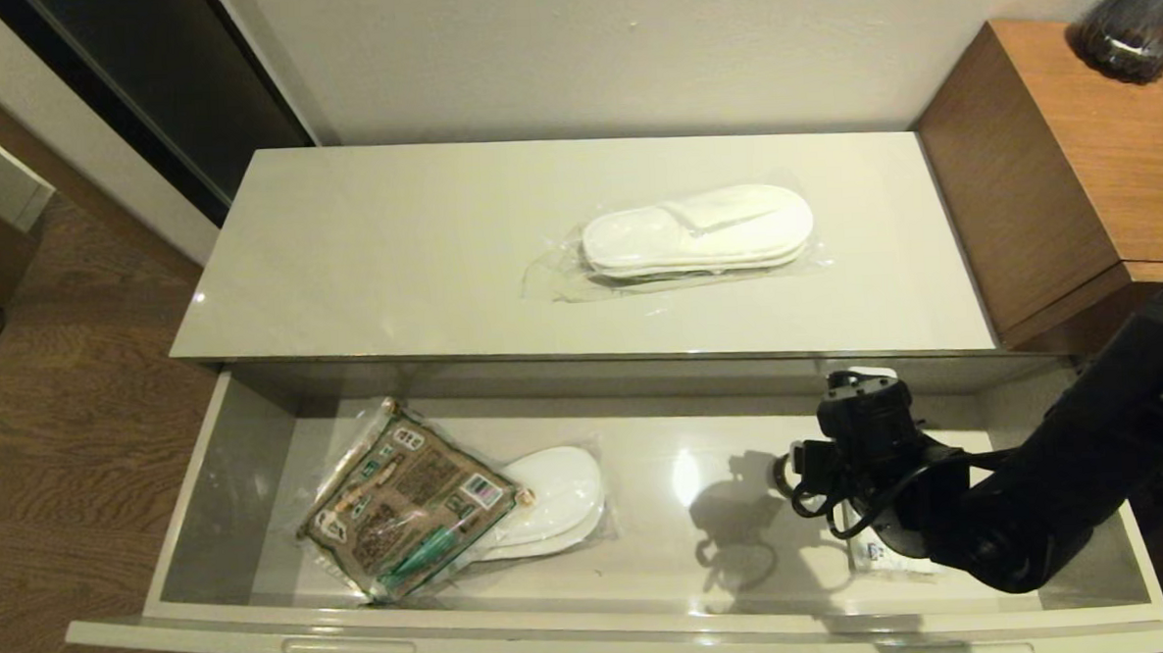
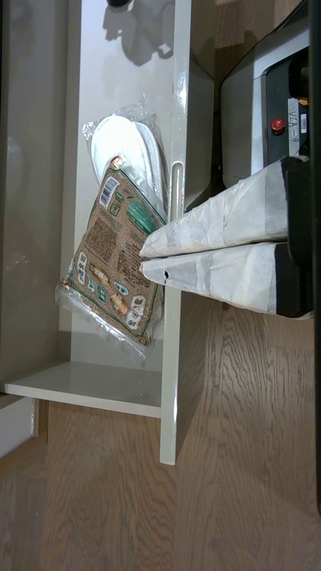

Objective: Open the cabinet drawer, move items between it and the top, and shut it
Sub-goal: Put the adhesive tape in the drawer, then pick up the disposable slippers on the table

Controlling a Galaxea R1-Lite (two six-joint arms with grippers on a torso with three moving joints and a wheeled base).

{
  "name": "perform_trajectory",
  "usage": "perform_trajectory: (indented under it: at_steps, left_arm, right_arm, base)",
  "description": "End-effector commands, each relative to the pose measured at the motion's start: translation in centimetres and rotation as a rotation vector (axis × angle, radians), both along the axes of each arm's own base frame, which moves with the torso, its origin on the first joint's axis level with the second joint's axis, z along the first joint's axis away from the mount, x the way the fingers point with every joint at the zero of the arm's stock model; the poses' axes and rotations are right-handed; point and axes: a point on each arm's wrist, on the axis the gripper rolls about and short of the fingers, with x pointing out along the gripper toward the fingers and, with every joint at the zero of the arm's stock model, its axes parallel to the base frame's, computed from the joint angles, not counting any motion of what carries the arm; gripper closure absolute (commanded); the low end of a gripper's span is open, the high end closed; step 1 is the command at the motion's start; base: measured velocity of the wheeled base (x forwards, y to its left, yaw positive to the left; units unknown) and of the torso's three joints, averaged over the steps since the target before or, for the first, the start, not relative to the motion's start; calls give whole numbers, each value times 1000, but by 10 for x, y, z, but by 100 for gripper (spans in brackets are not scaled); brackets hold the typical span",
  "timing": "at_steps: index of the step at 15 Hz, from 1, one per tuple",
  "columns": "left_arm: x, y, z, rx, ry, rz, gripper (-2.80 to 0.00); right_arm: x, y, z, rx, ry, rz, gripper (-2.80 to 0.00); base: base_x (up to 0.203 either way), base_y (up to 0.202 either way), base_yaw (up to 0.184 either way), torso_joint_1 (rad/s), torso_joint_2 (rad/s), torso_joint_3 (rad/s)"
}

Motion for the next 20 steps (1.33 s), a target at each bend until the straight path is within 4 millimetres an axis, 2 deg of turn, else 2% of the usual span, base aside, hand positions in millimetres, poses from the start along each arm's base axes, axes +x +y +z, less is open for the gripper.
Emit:
perform_trajectory:
  at_steps: [1,4,5,8,11,12,14,17,20]
  left_arm:
    - [0,0,0,-1,1,1,0]
    - [0,0,0,-1,1,1,0]
    - [0,0,0,-1,1,1,0]
    - [0,0,0,-1,1,0,0]
    - [0,0,0,-1,1,0,0]
    - [0,0,0,-1,1,1,0]
    - [0,0,0,-1,1,1,0]
    - [0,0,0,-1,1,1,0]
    - [0,0,0,-1,1,0,0]
  right_arm:
    - [-15,-6,57,43,-92,3,-280]
    - [-46,-19,119,70,-119,25,-280]
    - [-61,-24,138,75,-120,34,0]
    - [-113,-39,174,72,-97,81,0]
    - [-181,-61,205,5,45,156,0]
    - [-200,-72,211,-19,112,151,0]
    - [-247,-109,230,6,144,36,0]
    - [-317,-142,236,62,123,-198,0]
    - [-382,-151,226,99,98,-261,0]
  base:
    - [0,0,0,0,0,0]
    - [0,0,0,0,0,0]
    - [0,0,0,0,0,0]
    - [0,0,0,0,0,0]
    - [0,0,0,0,0,0]
    - [0,0,0,0,0,0]
    - [0,0,0,0,0,0]
    - [0,0,0,0,0,0]
    - [0,0,0,0,0,0]
